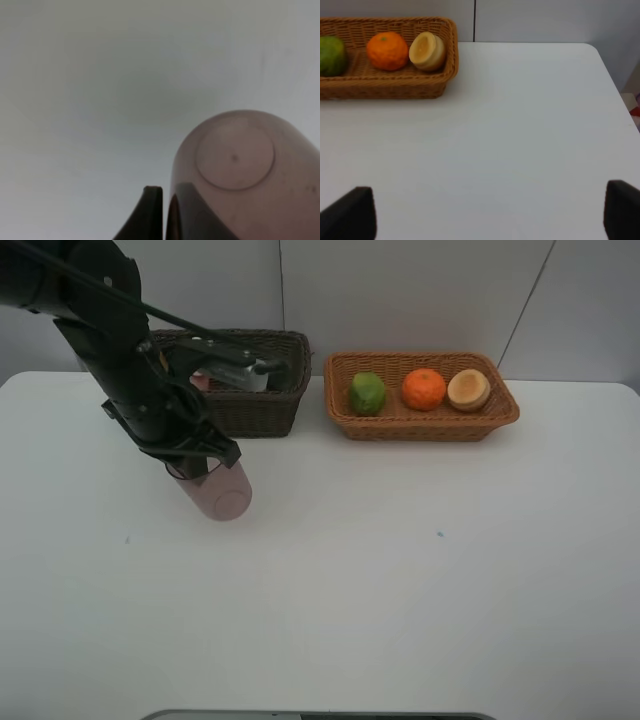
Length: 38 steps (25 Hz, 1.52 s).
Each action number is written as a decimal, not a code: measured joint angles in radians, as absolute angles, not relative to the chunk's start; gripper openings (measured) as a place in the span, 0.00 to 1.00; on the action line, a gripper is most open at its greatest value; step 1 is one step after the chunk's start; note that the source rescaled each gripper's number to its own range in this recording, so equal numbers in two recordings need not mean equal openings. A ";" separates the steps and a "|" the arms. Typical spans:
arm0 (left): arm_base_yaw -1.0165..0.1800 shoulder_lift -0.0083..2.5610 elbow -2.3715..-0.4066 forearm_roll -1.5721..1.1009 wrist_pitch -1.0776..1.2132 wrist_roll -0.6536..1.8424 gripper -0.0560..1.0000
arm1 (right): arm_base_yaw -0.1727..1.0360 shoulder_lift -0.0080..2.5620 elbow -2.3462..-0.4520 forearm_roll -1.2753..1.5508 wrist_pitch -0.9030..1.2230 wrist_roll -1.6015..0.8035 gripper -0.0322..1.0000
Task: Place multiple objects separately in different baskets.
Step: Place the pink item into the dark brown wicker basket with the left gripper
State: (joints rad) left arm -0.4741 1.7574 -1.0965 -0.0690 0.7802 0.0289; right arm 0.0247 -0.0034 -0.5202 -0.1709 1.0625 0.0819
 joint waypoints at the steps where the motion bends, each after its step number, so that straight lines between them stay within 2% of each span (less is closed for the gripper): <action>1: -0.468 1.752 -1.127 -0.070 0.801 0.000 0.05 | 0.025 -0.003 -0.520 -0.171 1.062 0.082 0.92; 11: -0.358 1.748 -1.374 -0.036 0.969 -0.135 0.05 | 0.025 -0.003 -0.520 -0.171 1.062 0.082 0.92; 20: -0.167 1.748 -1.421 0.041 0.994 -0.179 0.05 | 0.025 -0.003 -0.520 -0.171 1.062 0.082 0.92; 26: -0.088 1.763 -1.421 0.103 0.907 -0.226 0.05 | 0.025 -0.003 -0.520 -0.171 1.062 0.082 0.92; 38: -0.085 1.930 -1.464 0.109 0.662 -0.228 0.05 | 0.025 -0.003 -0.520 -0.171 1.062 0.082 0.92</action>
